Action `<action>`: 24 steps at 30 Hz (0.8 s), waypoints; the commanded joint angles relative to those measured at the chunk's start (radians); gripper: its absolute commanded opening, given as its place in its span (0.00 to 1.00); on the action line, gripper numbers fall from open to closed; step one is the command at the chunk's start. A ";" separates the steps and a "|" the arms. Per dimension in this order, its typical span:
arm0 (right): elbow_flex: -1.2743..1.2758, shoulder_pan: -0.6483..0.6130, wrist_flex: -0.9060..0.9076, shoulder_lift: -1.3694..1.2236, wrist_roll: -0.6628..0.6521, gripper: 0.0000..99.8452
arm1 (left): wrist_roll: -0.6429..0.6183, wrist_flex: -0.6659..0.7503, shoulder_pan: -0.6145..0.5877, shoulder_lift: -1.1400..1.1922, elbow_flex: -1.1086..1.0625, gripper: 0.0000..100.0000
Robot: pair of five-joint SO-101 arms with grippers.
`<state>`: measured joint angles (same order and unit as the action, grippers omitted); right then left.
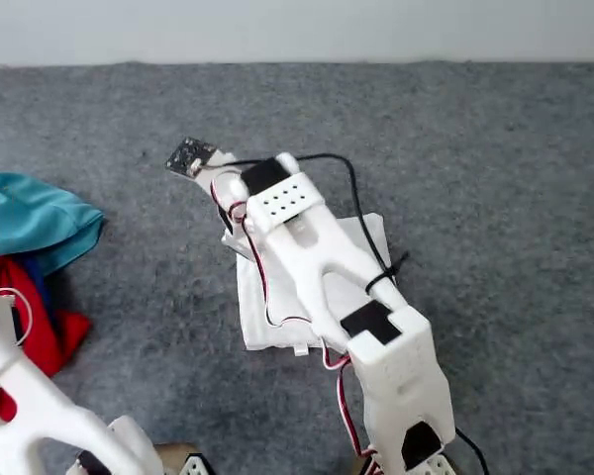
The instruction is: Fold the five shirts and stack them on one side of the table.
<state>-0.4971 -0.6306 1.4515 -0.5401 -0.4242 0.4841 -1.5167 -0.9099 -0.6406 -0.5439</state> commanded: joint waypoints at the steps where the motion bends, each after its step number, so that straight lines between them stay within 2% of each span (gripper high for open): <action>1: -0.078 0.044 0.197 0.131 0.026 0.01 | -0.009 0.009 -0.005 -0.026 0.033 0.02; 4: -0.074 0.107 0.346 0.177 0.112 0.01 | -0.009 0.008 -0.005 -0.026 0.033 0.02; 8: 0.055 0.232 0.348 0.300 0.178 0.01 | -0.009 0.005 -0.006 -0.028 0.033 0.02; 14: 0.361 0.300 0.344 0.536 0.183 0.01 | -0.009 0.005 -0.003 -0.021 0.033 0.02; 16: 0.451 0.321 0.343 0.593 0.184 0.07 | -0.009 0.003 -0.003 -0.020 0.033 0.02; 18: 0.511 0.335 0.340 0.616 0.193 0.16 | -0.009 -0.009 -0.003 -0.020 0.033 0.02; 21: 0.575 0.348 0.285 0.618 0.275 0.29 | -0.009 -0.034 -0.003 -0.020 0.033 0.02; 24: 0.647 0.351 0.165 0.618 0.313 0.33 | -0.008 -0.044 -0.003 -0.021 0.033 0.02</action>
<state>0.1089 -0.2900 1.7047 0.0276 -0.1496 0.4841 -1.5489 -0.9099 -0.6406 -0.5439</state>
